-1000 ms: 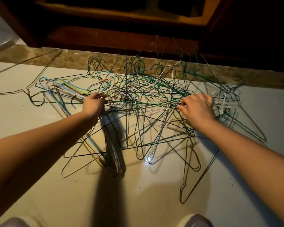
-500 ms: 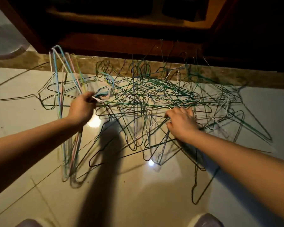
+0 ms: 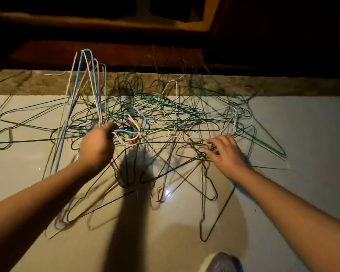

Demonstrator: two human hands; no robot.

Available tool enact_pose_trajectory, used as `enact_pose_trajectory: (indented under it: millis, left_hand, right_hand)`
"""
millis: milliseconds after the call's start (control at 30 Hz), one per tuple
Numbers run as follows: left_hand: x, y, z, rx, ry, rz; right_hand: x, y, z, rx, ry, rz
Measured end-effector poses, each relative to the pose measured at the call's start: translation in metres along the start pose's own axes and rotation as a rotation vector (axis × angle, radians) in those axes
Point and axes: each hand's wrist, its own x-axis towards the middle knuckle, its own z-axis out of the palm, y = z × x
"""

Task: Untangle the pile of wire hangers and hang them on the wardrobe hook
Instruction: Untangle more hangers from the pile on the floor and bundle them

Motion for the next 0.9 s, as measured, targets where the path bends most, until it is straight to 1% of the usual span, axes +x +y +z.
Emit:
enact_pose_trajectory:
  millis: [133, 167, 333, 400, 433, 500, 567, 633, 667, 767, 833, 867, 900]
  left_hand:
    - [0.007, 0.022, 0.002, -0.044, 0.03, 0.061]
    - [0.007, 0.028, 0.003, -0.062, 0.029, 0.057]
    - [0.01, 0.052, 0.014, -0.068, -0.006, 0.08]
    - [0.01, 0.059, 0.017, -0.085, -0.028, 0.073]
    - [0.01, 0.063, 0.019, -0.088, -0.036, 0.066]
    - [0.011, 0.072, 0.019, -0.091, -0.041, 0.055]
    - [0.011, 0.079, 0.019, -0.112, -0.045, 0.042]
    - [0.011, 0.083, 0.018, -0.141, -0.043, 0.038]
    - [0.011, 0.086, 0.019, -0.142, -0.045, 0.045]
    - [0.012, 0.09, 0.022, -0.155, -0.055, 0.056]
    - [0.012, 0.094, 0.024, -0.149, -0.05, 0.068]
    - [0.013, 0.096, 0.025, -0.14, -0.045, 0.075]
    - [0.013, 0.098, 0.025, -0.138, -0.041, 0.079]
  right_hand:
    - [-0.015, 0.012, -0.002, 0.029, -0.061, -0.036]
    - [-0.017, 0.016, -0.001, 0.069, -0.039, -0.038]
    - [-0.013, 0.027, -0.011, 0.326, 0.235, -0.008]
    - [-0.009, 0.023, -0.018, 0.408, 0.25, 0.014]
    - [-0.008, 0.022, -0.018, 0.432, 0.207, 0.04]
    - [-0.009, 0.024, -0.014, 0.479, 0.04, 0.109]
    - [-0.011, 0.031, -0.005, 0.51, -0.105, 0.14]
    - [-0.011, 0.035, 0.003, 0.552, -0.151, 0.167]
    - [-0.011, 0.036, 0.006, 0.615, -0.127, 0.192]
    - [-0.003, 0.027, 0.006, 0.901, 0.015, 0.284]
    - [0.006, 0.024, 0.0, 0.992, 0.099, 0.353]
    - [0.012, 0.023, -0.004, 1.065, 0.129, 0.412]
    - [0.017, 0.023, -0.007, 1.189, 0.149, 0.488]
